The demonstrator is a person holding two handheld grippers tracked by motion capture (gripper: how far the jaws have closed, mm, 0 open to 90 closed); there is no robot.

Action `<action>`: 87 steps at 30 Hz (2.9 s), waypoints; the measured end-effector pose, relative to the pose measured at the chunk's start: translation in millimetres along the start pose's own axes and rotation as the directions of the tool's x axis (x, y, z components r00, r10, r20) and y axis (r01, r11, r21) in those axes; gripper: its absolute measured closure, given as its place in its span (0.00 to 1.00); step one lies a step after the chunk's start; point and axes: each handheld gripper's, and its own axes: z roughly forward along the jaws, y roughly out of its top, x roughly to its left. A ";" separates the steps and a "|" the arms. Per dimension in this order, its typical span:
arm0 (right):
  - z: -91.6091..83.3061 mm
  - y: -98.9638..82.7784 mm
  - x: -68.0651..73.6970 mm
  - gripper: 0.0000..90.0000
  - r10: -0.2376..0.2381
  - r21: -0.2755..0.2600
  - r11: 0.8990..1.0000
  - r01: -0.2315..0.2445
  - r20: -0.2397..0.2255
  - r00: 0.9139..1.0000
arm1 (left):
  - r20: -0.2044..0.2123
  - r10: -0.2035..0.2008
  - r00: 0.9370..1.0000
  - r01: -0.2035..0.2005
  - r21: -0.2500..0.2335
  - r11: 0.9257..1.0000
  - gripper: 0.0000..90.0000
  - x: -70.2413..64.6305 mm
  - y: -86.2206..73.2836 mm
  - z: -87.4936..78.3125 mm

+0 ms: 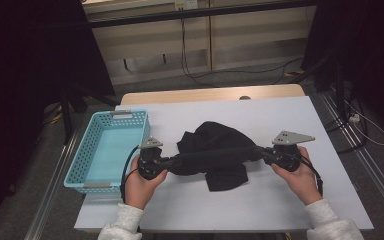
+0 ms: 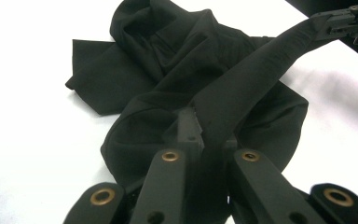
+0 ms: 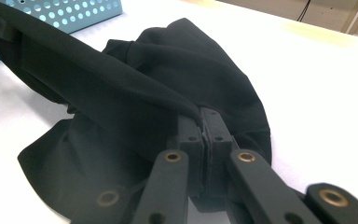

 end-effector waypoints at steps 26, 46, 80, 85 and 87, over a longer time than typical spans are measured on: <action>-9.0 34.5 -8.6 0.98 -0.019 -0.022 1.000 0.019 -0.002 1.000 | -0.005 -0.009 1.000 0.009 -0.007 1.000 0.96 8.4 49.7 -11.1; -7.0 51.1 -12.8 0.98 -0.023 -0.034 0.999 0.023 0.011 1.000 | -0.018 -0.008 1.000 0.008 -0.025 1.000 0.96 12.8 73.9 -15.9; 6.6 68.9 -31.5 0.98 -0.002 -0.009 1.000 0.003 0.069 0.998 | -0.021 0.004 1.000 -0.004 -0.012 1.000 0.96 24.0 102.6 0.7; 11.7 70.4 -37.5 0.98 0.006 0.006 1.000 -0.007 0.058 0.998 | -0.022 -0.012 1.000 0.012 -0.003 1.000 0.96 33.9 107.5 9.3; 14.6 71.7 -40.1 0.98 0.005 0.007 1.000 -0.005 0.058 0.998 | -0.018 -0.016 1.000 0.016 0.006 1.000 0.96 38.4 109.5 13.6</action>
